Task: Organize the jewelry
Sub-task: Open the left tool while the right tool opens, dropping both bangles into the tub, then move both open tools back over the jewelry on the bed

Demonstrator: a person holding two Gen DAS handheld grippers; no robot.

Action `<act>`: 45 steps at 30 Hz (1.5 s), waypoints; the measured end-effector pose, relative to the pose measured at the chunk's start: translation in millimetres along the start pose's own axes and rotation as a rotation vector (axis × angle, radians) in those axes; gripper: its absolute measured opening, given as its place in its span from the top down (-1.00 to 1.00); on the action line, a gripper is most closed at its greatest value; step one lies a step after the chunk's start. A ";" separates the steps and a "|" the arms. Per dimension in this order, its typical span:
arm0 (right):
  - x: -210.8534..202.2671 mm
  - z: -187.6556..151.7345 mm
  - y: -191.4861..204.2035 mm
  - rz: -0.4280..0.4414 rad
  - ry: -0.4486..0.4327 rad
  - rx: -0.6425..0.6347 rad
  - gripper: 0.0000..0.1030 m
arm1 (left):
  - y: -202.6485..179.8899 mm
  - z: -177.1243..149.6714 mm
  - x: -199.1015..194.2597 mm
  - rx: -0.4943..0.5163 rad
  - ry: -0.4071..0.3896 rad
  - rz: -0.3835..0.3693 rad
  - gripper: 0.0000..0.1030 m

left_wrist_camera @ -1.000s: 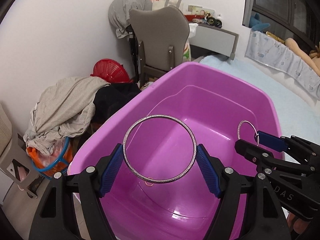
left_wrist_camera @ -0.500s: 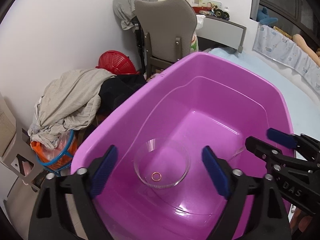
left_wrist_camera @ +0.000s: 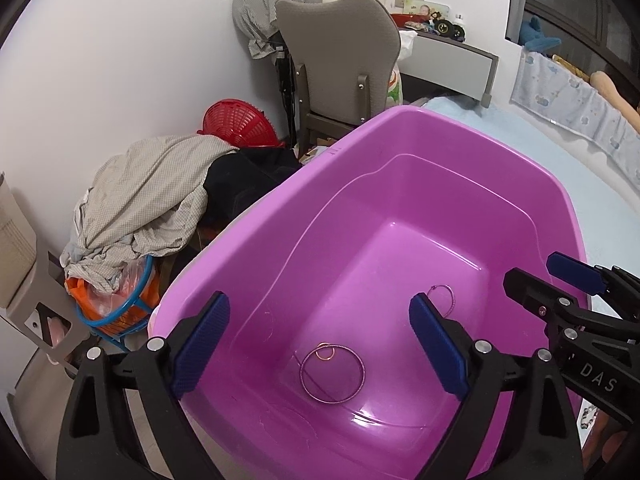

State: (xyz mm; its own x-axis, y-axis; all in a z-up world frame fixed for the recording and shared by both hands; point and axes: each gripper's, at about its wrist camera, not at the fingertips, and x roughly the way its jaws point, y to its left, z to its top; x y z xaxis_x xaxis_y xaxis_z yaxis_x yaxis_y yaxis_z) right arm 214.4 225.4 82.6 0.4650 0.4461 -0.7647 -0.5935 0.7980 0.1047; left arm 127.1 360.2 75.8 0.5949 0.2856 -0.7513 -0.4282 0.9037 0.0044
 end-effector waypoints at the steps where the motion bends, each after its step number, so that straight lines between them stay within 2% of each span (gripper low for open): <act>1: -0.6 -0.1 -0.1 0.001 0.000 0.000 -0.17 | -0.1 0.0 -0.7 0.001 -0.001 0.001 -0.74; 25: -25.9 -9.0 -4.5 0.026 -0.029 0.032 -0.17 | -7.3 -5.2 -30.7 0.009 -0.023 0.008 -0.74; 38: -69.5 -43.3 -14.5 0.033 -0.066 0.079 -0.17 | -21.6 -23.8 -69.5 0.021 -0.053 -0.011 -0.74; 45: -105.0 -74.1 -23.3 0.025 -0.100 0.106 -0.17 | -39.1 -37.5 -96.4 0.046 -0.086 -0.035 -0.74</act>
State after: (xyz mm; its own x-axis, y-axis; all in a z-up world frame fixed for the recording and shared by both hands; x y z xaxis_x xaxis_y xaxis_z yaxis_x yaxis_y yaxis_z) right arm 130.8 129.9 113.4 0.5177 0.5001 -0.6942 -0.5354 0.8222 0.1930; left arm 60.9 285.4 123.3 0.6664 0.2779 -0.6919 -0.3752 0.9269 0.0110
